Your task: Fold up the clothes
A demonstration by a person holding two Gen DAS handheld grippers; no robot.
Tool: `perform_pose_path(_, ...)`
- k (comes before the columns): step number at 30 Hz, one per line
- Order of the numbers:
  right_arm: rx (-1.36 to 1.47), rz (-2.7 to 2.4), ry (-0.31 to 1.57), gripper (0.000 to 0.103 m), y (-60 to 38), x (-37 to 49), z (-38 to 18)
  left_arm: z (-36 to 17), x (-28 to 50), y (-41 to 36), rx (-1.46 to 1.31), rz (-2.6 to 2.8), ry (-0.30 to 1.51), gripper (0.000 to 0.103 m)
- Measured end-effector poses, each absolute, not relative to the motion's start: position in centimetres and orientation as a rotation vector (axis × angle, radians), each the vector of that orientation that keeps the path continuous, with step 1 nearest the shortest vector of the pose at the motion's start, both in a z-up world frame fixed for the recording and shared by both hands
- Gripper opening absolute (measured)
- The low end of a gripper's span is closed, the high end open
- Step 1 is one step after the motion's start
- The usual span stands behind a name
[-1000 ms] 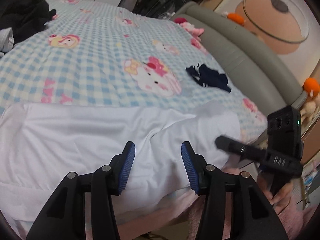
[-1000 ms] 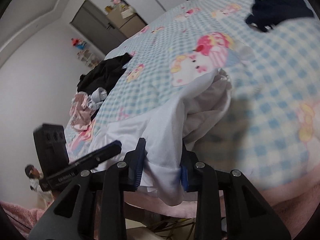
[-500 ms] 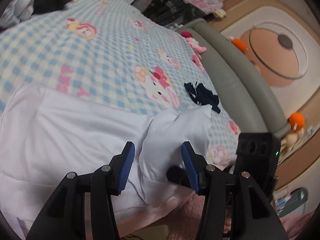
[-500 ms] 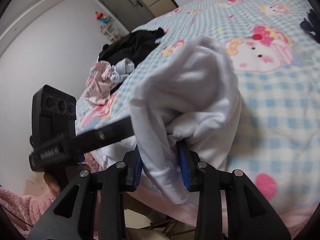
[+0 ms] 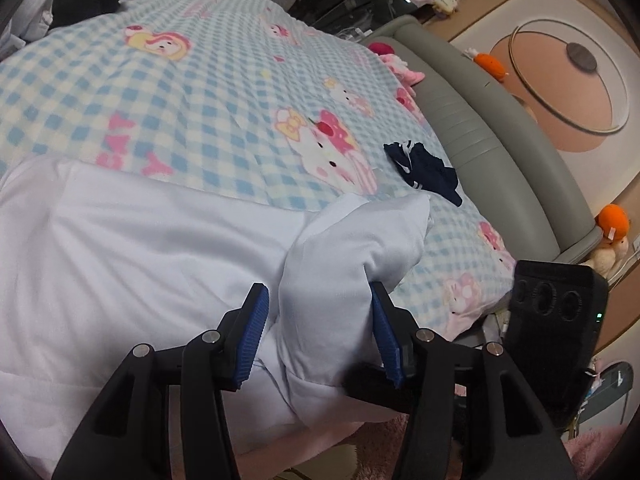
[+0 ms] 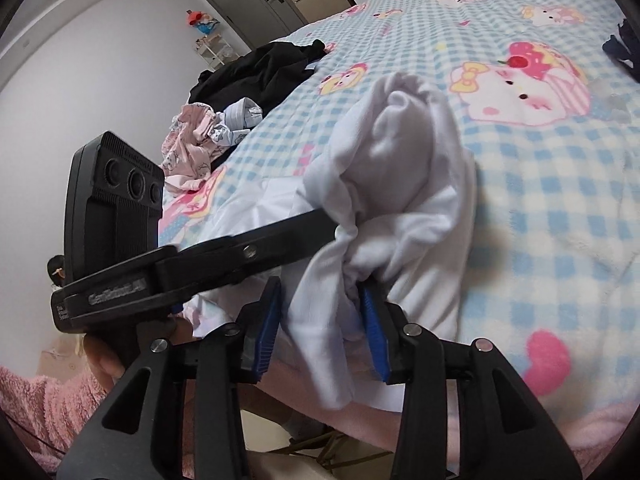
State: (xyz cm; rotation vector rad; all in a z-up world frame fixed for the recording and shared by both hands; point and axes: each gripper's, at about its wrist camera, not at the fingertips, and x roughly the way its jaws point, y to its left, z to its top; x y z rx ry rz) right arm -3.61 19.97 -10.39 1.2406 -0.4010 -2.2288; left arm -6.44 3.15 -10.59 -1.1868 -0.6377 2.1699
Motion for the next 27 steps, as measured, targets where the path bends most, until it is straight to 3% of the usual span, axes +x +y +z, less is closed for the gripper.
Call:
perform_pose_path(4, 1.156, -2.229, -0.476, 0.040, 23.1, -2.0, -8.4, -10.7, -6.7, 2.3, -1.189, 2.188, -0.654, 0.054)
perform_pose_path(6, 1.109, -2.258, -0.560, 0.050, 25.6, -1.6, -7.9, -11.0, -6.7, 1.5, -1.190, 2.177, -0.697, 0.053)
perform_pose_path(8, 1.148, -2.335, -0.637, 0.050, 27.6, -2.3, -8.6, -11.1, -6.6, 0.9, -1.176, 2.156, -0.731, 0.052)
perform_pose_path(11, 1.340, -2.428, -0.507, 0.051, 27.4, -4.0, -10.9, -11.1, -6.3, -0.1, -1.146, 2.059, -0.817, 0.054)
perform_pose_path(15, 1.403, -2.382, -0.405, 0.051, 24.7, -5.1, -12.6, -11.1, -5.9, -0.9, -1.119, 1.959, -0.885, 0.067)
perform_pose_path(18, 1.377, -2.364, -0.359, 0.051, 22.6, -5.4, -12.4, -10.6, -5.7, -0.8, -1.118, 1.967, -0.861, 0.074)
perform_pose_path(22, 1.339, -2.341, -0.310, 0.051, 20.4, -5.5, -11.8, -10.1, -5.6, 0.0, -1.165, 2.083, -0.735, 0.074)
perform_pose_path(23, 1.336, -2.341, -0.291, 0.051, 19.8, -5.5, -11.7, -10.1, -5.5, 0.2, -1.172, 2.130, -0.698, 0.064)
perform_pose_path(24, 1.339, -2.350, -0.266, 0.051, 19.3, -5.4, -11.6, -10.1, -5.4, 0.5, -1.181, 2.182, -0.665, 0.036)
perform_pose_path(25, 1.343, -2.365, -0.244, 0.051, 18.9, -5.5, -11.6, -10.0, -5.4, 0.7, -1.200, 2.233, -0.628, 0.026)
perform_pose_path(27, 1.340, -2.385, -0.249, 0.051, 18.9, -5.2, -11.1, -9.6, -5.5, 0.4, -1.209, 2.258, -0.627, 0.022)
